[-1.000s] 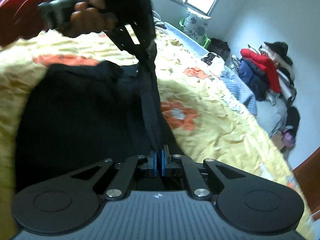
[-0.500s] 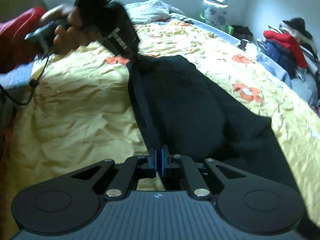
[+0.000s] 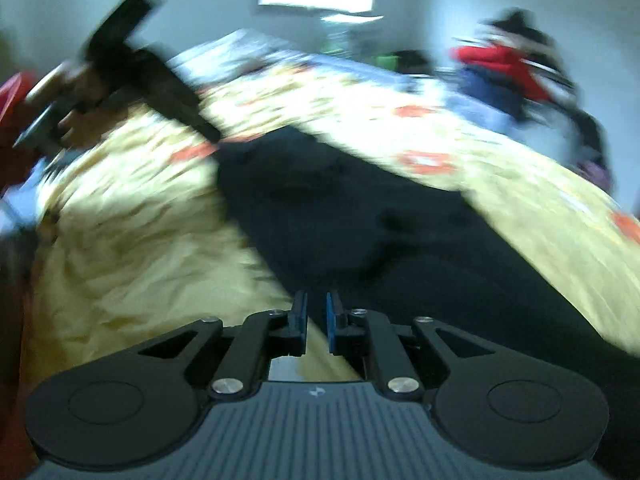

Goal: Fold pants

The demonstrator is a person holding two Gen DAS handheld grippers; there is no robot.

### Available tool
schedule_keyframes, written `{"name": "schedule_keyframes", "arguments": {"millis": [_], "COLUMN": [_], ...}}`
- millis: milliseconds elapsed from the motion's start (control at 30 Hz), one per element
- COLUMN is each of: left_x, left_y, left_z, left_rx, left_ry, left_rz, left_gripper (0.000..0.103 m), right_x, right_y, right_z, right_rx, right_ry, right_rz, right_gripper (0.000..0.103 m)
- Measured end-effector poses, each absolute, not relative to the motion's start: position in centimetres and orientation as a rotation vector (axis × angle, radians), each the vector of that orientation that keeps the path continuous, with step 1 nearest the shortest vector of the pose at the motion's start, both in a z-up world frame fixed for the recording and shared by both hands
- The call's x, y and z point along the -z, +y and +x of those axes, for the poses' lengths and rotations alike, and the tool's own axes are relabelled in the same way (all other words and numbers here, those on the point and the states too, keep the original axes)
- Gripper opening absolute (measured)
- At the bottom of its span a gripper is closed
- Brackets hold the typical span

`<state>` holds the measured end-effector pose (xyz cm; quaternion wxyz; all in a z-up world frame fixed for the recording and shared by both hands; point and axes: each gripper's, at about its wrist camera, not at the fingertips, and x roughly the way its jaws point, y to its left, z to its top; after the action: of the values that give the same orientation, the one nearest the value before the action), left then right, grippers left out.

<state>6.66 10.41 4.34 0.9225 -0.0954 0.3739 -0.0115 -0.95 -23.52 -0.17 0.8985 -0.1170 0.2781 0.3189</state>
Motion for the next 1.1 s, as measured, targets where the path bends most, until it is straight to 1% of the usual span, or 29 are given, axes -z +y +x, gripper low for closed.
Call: {"name": "schedule_keyframes", "arguments": {"millis": [33,67,100,133,167,300,333,367,433,467,500,567,600,633,667,700,733,767,833,967,1000,1033,1067,1100], "left_x": [-4.9,-5.1,-5.2,-5.1,-4.8,-3.5,-3.0,-2.5,-1.4,-0.7,0.0,1.2,1.6,2.1,2.3,2.5,2.7,2.8,2.9,3.2,3.3,3.4,3.4,3.4], "left_y": [9.6,8.6,7.4,6.0,4.5,-2.4,-4.0,-5.6,-7.9,-8.8,-9.5,-10.5,-10.7,-10.9,-11.1,-11.2,-11.3,-11.5,-11.7,-12.0,-12.2,-12.2,-12.3,-12.4], "left_z": [6.6,6.9,7.2,7.5,7.8,8.0,7.9,7.8,7.7,7.8,7.8,7.9,8.0,7.9,7.8,7.8,7.7,7.8,7.6,6.8,6.7,6.6,6.6,6.7], "left_rx": [0.047,0.082,0.122,0.164,0.213,0.403,0.437,0.468,0.508,0.522,0.533,0.534,0.526,0.514,0.503,0.496,0.492,0.491,0.484,0.475,0.473,0.471,0.469,0.469], "left_ry": [0.749,0.740,0.738,0.747,0.762,0.785,0.774,0.759,0.761,0.775,0.792,0.821,0.827,0.826,0.820,0.815,0.806,0.797,0.782,0.745,0.735,0.729,0.727,0.728], "left_rz": [-0.184,-0.177,-0.167,-0.156,-0.143,-0.011,0.022,0.053,0.096,0.106,0.110,0.112,0.115,0.122,0.130,0.139,0.153,0.168,0.194,0.228,0.234,0.236,0.236,0.236], "left_gripper": [0.026,0.029,0.036,0.039,0.040,0.044,0.045,0.048,0.050,0.050,0.050,0.050,0.050,0.050,0.050,0.051,0.051,0.053,0.055,0.063,0.066,0.067,0.068,0.069], "right_x": [0.2,0.6,1.2,1.9,2.1,-0.4,-1.0,-1.4,-1.7,-1.6,-1.3,-0.2,0.5,1.2,2.0,2.6,2.9,2.9,1.9,-2.0,-2.6,-3.1,-3.2,-3.2], "right_y": [-25.0,-26.5,-28.0,-29.2,-30.6,-36.5,-38.4,-40.8,-45.1,-47.3,-49.5,-53.7,-55.0,-56.1,-56.9,-57.2,-57.6,-57.7,-57.4,-56.0,-55.7,-55.3,-54.8,-54.4], "right_z": [-1.1,-1.2,-1.1,-1.0,-1.7,-4.3,-4.7,-4.8,-4.4,-4.0,-3.5,-2.5,-1.9,-1.2,-0.2,0.6,1.5,2.6,4.3,9.0,10.7,12.2,14.3,15.5], "right_rx": [-0.601,-0.539,-0.484,-0.449,-0.440,-0.264,-0.196,-0.114,0.060,0.129,0.168,0.149,0.108,0.057,0.030,0.039,0.059,0.088,0.069,-0.001,-0.029,-0.062,-0.117,-0.149], "right_ry": [0.587,0.613,0.664,0.725,0.719,0.571,0.534,0.502,0.482,0.483,0.490,0.500,0.491,0.480,0.475,0.494,0.529,0.561,0.566,0.559,0.557,0.552,0.551,0.562], "right_rz": [-0.204,-0.166,-0.128,-0.098,-0.058,0.071,0.102,0.128,0.175,0.226,0.305,0.532,0.633,0.719,0.804,0.856,0.894,0.923,0.941,0.898,0.891,0.888,0.888,0.874], "right_gripper": [0.010,0.010,0.010,0.010,0.010,0.012,0.018,0.023,0.050,0.055,0.058,0.059,0.062,0.072,0.076,0.079,0.079,0.079,0.079,0.080,0.084,0.093,0.096,0.096]}}
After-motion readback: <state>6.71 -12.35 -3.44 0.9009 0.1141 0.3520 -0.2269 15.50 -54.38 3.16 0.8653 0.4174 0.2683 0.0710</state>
